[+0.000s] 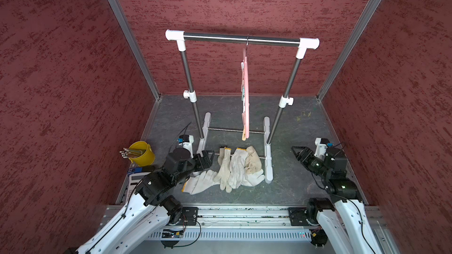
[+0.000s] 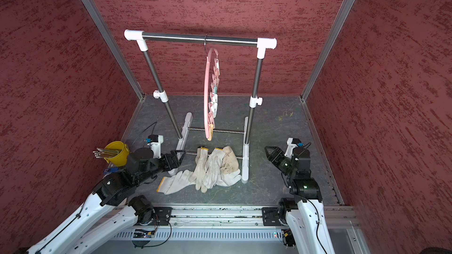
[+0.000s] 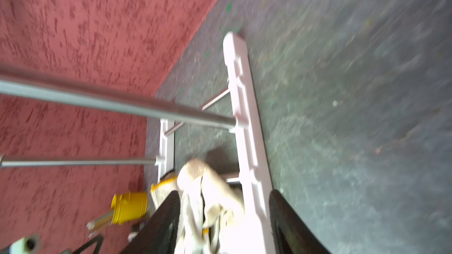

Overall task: Clip the gloves onto a hanger to dry
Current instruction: Pick up the glove from the center of the board.

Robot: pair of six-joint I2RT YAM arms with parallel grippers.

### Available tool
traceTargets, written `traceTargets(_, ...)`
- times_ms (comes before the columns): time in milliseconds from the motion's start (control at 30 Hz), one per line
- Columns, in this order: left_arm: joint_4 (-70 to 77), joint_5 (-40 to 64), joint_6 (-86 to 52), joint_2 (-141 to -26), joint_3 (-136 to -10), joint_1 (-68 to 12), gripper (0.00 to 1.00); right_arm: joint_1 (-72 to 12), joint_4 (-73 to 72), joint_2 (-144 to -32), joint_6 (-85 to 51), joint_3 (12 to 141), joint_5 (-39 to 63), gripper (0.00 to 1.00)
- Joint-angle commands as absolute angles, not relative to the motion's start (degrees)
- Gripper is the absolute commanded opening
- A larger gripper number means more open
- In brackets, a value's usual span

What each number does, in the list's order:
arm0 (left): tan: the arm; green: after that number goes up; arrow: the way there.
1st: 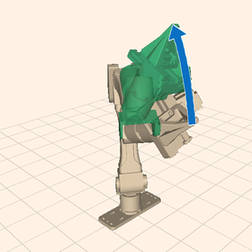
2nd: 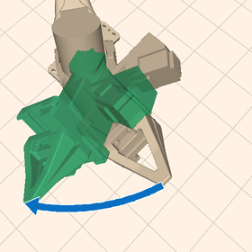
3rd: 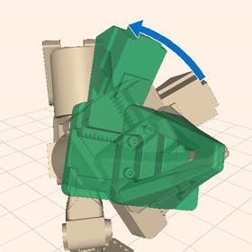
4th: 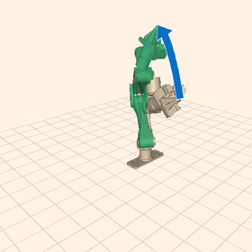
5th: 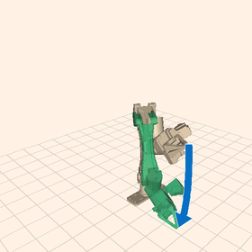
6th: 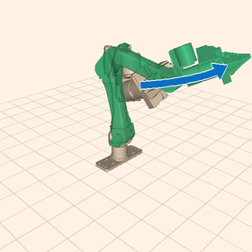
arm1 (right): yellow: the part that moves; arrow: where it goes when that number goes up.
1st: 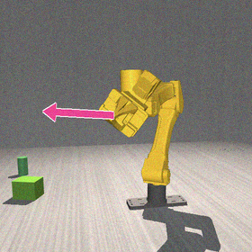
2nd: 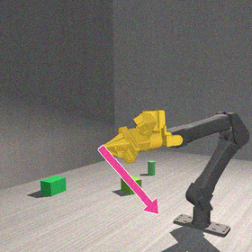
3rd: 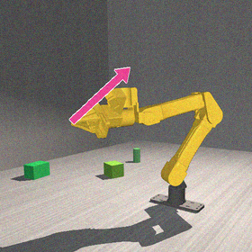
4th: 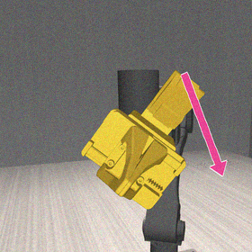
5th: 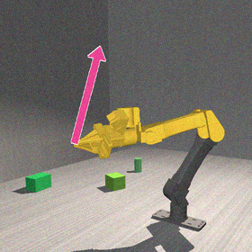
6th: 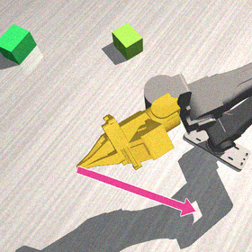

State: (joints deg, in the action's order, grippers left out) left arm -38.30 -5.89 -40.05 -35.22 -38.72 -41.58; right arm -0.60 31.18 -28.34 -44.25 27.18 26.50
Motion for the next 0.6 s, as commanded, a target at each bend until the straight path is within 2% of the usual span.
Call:
traceTargets(0, -38.1, -7.3, -37.1, -40.3, -42.1, -45.3, 0.96, -3.4, 35.1, -27.1, -46.6, 25.7, 35.3, 0.57)
traceTargets(233, -41.6, 1.5, -33.7, -57.8, -49.7, -43.2, 0.95, -9.9, 31.4, -29.6, -48.0, 24.4, 33.1, 0.58)
traceTargets(567, -41.6, 1.9, -27.5, -72.3, -56.0, -42.3, 0.84, -11.3, 25.8, -31.7, -50.3, 24.7, 30.6, 0.59)
